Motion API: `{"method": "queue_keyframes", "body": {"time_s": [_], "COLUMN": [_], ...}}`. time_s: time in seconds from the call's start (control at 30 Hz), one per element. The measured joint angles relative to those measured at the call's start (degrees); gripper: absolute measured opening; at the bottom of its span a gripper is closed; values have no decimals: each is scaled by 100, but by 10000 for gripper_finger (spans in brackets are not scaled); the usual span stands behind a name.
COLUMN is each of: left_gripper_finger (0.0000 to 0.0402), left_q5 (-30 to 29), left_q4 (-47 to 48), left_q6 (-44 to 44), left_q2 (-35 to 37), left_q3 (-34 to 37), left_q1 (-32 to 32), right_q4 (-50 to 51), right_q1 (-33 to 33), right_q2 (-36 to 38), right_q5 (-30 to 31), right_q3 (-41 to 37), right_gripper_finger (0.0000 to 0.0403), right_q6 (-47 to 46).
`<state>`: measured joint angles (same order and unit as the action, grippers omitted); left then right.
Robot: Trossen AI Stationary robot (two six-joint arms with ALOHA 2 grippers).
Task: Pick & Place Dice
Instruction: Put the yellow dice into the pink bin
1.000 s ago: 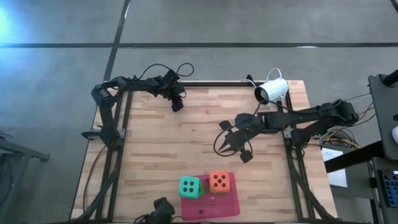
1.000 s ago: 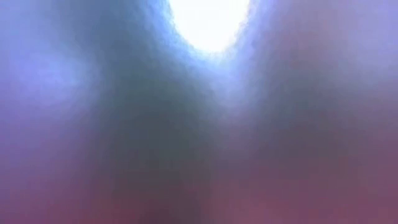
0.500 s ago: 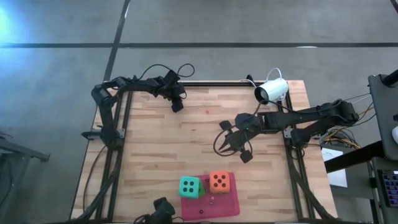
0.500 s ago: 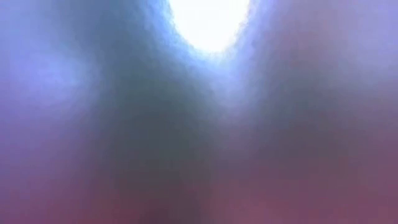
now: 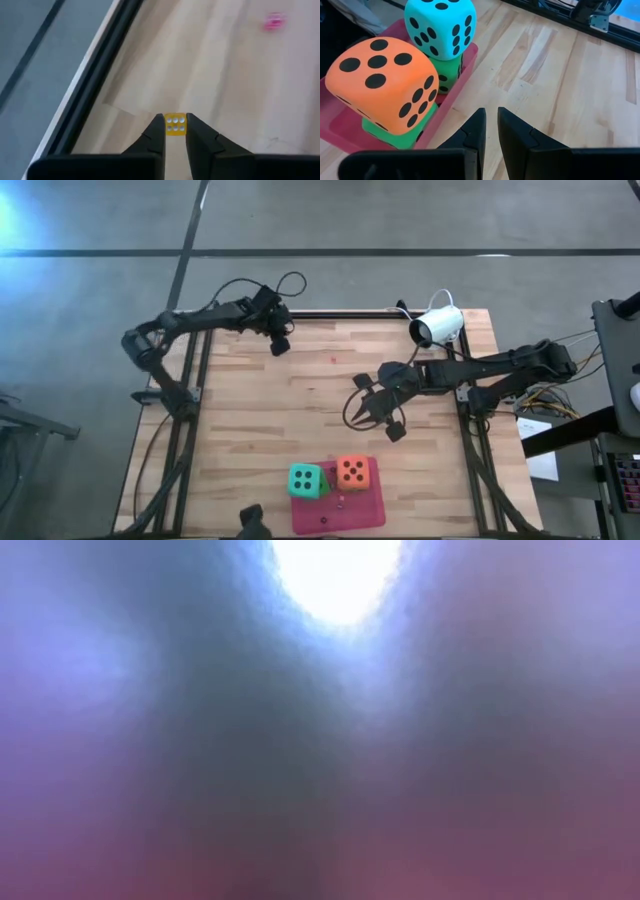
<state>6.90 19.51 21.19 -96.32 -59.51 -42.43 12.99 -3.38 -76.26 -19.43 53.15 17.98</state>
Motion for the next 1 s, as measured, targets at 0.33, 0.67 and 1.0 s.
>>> {"method": "queue_keyframes", "body": {"time_s": [0.33,0.67,1.0], "left_gripper_finger": [45,45,45], "left_q5": [-71,-605,-912], "left_q4": [343,102,-1128], "left_q6": [-509,-1393,-2193], "left_q2": [2075,2773,2375], "left_q3": [495,569,569], "left_q1": [1425,4169,6144], "right_q4": [-26,-708,-804], "right_q1": [7,-15,-314], "right_q2": [1,-3,-9], "right_q5": [19,195,215], "right_q3": [0,0,0], "right_gripper_finger": [43,43,43], "right_q6": [2,0,-154]}}
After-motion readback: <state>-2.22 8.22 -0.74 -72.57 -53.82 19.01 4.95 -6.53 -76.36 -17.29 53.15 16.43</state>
